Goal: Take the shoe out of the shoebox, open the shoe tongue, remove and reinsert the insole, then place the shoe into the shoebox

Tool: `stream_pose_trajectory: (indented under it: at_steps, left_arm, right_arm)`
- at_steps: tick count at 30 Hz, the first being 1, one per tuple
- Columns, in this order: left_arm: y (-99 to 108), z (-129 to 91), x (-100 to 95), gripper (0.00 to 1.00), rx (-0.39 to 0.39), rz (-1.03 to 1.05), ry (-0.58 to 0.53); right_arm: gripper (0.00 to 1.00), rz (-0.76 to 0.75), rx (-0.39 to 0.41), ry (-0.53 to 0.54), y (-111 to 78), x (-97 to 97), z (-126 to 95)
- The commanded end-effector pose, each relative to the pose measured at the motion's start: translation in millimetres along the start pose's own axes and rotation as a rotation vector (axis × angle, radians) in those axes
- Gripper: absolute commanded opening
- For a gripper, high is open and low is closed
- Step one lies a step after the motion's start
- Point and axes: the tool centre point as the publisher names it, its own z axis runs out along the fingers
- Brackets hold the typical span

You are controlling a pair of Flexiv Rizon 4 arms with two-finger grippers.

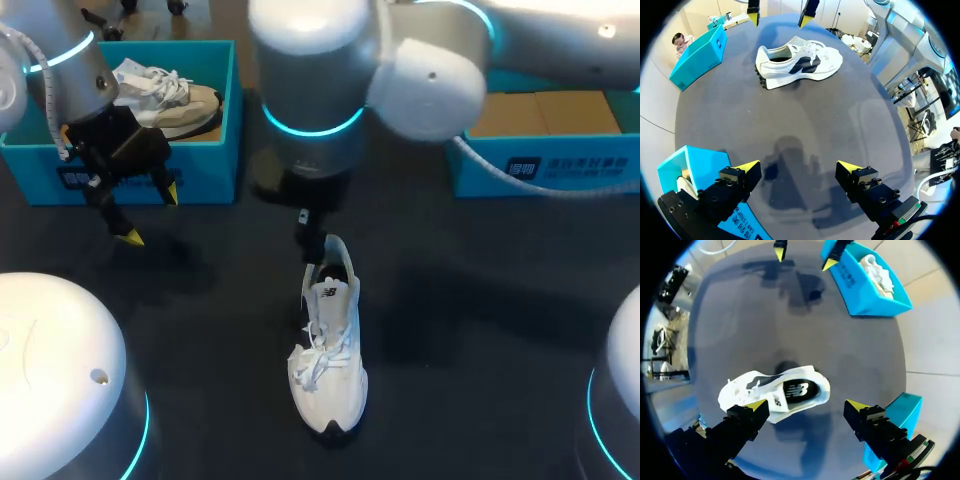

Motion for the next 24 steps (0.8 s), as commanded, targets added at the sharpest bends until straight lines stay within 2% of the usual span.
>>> stream_pose_trajectory:
  at_steps: [1, 8, 18, 24]
  left_arm:
    - [0, -1, 0.8, 1.0, -0.004, 0.0, 0.0]
    - [0, -1, 0.8, 1.0, -0.004, 0.0, 0.0]
    - [0, -1, 0.8, 1.0, -0.004, 0.0, 0.0]
    - [0, -1, 0.8, 1.0, -0.004, 0.0, 0.0]
  right_arm:
    - [1.0, -0.039, 0.092, 0.027, 16.6, -8.5, 18]
    - [1.0, -0.098, 0.082, 0.028, 15.4, -21.4, 38]
    - [1.0, -0.119, 0.054, 0.039, 1.1, -27.7, 57]
    - [1.0, -0.146, 0.035, 0.04, 1.8, -30.5, 71]
